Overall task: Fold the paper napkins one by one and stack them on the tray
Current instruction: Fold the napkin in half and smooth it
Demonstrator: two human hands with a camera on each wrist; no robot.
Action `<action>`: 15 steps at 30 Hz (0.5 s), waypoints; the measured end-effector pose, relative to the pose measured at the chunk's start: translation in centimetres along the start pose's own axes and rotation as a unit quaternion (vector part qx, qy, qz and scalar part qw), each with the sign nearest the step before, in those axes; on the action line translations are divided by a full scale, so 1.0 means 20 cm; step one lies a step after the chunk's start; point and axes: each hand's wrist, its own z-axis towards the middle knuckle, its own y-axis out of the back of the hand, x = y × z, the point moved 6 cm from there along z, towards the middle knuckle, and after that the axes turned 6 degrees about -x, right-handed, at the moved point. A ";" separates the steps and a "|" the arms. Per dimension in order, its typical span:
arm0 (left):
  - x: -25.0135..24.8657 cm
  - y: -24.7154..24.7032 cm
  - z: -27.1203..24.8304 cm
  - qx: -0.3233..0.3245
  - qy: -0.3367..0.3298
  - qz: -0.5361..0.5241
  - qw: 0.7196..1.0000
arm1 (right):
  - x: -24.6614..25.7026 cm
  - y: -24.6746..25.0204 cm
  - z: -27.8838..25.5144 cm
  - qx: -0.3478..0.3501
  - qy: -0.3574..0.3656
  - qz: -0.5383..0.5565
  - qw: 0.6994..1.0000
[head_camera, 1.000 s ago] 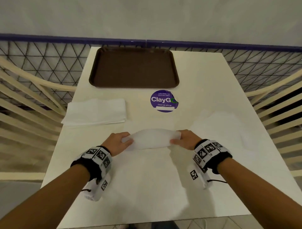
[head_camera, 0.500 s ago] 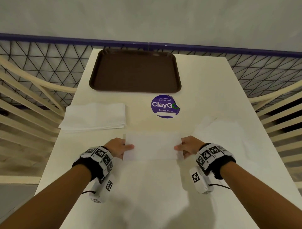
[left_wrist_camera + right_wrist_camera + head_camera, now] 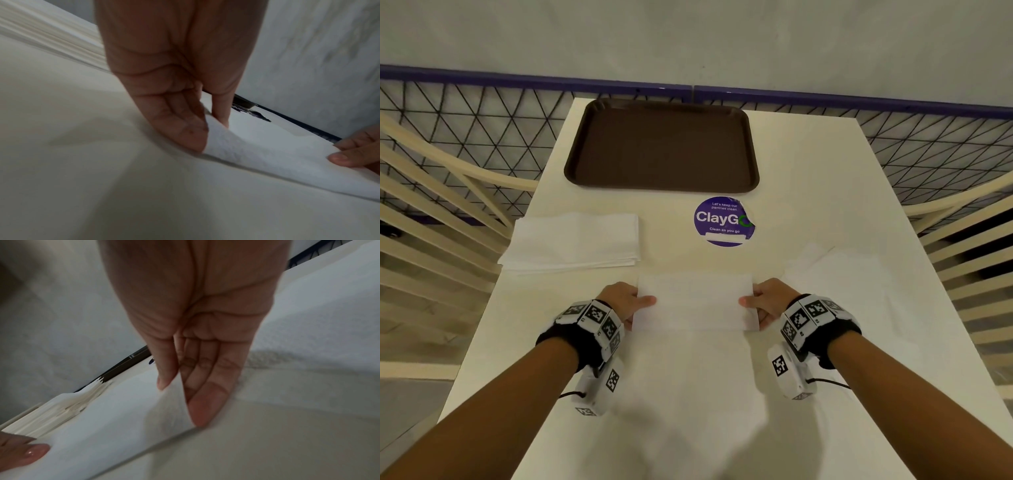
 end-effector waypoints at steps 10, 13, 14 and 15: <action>-0.28 -0.02 -0.17 -0.203 -0.187 0.295 0.915 | 0.01 0.00 0.03 -0.026 0.011 -0.070 0.997; -0.33 -0.14 -0.20 -0.167 -0.236 0.321 0.902 | 0.01 0.01 0.02 -0.033 0.007 -0.057 0.998; -0.33 -0.17 -0.21 -0.150 -0.235 0.319 0.906 | 0.01 0.01 0.02 -0.034 0.008 -0.053 0.998; -0.32 -0.20 -0.21 -0.138 -0.231 0.316 0.910 | 0.02 0.01 0.01 -0.033 0.011 -0.052 0.998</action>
